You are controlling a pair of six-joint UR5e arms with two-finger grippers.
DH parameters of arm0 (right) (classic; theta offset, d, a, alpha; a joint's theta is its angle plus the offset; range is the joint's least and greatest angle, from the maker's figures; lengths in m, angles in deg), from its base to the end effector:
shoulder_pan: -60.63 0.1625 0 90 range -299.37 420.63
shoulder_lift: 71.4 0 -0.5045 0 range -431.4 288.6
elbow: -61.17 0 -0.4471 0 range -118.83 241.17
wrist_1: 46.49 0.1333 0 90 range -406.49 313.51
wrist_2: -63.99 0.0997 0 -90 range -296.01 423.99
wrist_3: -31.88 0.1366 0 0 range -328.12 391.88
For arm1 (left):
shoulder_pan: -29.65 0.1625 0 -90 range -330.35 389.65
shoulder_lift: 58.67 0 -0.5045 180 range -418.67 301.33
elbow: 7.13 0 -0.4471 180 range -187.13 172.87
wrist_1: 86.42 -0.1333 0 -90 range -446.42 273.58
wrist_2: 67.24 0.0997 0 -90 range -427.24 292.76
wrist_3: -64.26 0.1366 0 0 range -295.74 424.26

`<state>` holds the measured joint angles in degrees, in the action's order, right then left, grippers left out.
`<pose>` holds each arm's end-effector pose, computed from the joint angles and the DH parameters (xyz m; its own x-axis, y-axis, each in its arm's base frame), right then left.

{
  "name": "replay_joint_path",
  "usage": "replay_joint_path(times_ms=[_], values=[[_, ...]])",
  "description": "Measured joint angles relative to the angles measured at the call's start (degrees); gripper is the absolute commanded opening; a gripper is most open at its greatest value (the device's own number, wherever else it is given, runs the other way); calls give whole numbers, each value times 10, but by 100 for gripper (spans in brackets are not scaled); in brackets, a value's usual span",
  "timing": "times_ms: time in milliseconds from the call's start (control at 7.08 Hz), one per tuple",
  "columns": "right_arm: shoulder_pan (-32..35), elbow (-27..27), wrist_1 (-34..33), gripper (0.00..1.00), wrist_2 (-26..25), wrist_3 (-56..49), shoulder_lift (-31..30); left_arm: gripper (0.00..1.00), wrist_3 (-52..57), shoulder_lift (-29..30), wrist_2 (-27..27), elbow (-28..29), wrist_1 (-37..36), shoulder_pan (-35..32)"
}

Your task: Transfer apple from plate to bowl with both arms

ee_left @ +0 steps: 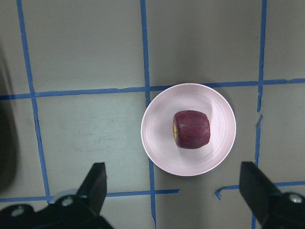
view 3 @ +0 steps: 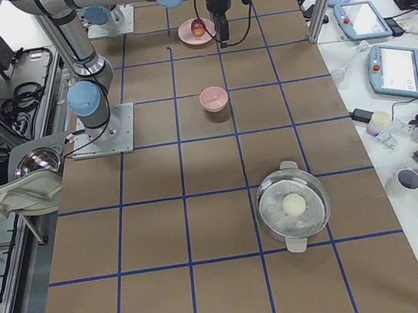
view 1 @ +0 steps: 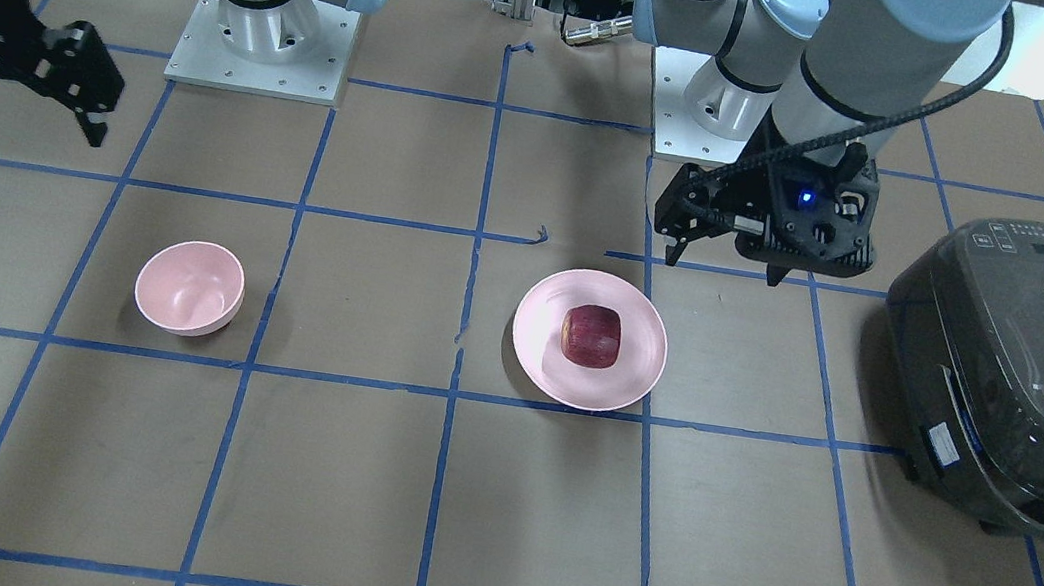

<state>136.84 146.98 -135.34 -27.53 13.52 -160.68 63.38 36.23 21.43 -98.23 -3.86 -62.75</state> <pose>-0.0070 -0.5726 0.5616 -0.9962 -0.0785 0.0379 -0.0797 0.9964 -0.0301 -0.1611 -0.5846 0.4844 -0.9994 0.0271 0.0236 0.0265 0.9993 -0.0248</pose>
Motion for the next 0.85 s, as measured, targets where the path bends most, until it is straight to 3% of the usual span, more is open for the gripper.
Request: replay_joint_path(times_ms=[283, 565, 848], values=[[-58, 3, 1, 100, 3, -70, -2, 100, -31, 44, -8, -69, -113, -13], [-67, 31, -2, 100, 5, -77, -1, 100, -58, 82, -15, -127, -180, -38], [-67, 122, -99, 100, 7, -63, 34, 100, -62, 112, -17, -154, -201, -48]])
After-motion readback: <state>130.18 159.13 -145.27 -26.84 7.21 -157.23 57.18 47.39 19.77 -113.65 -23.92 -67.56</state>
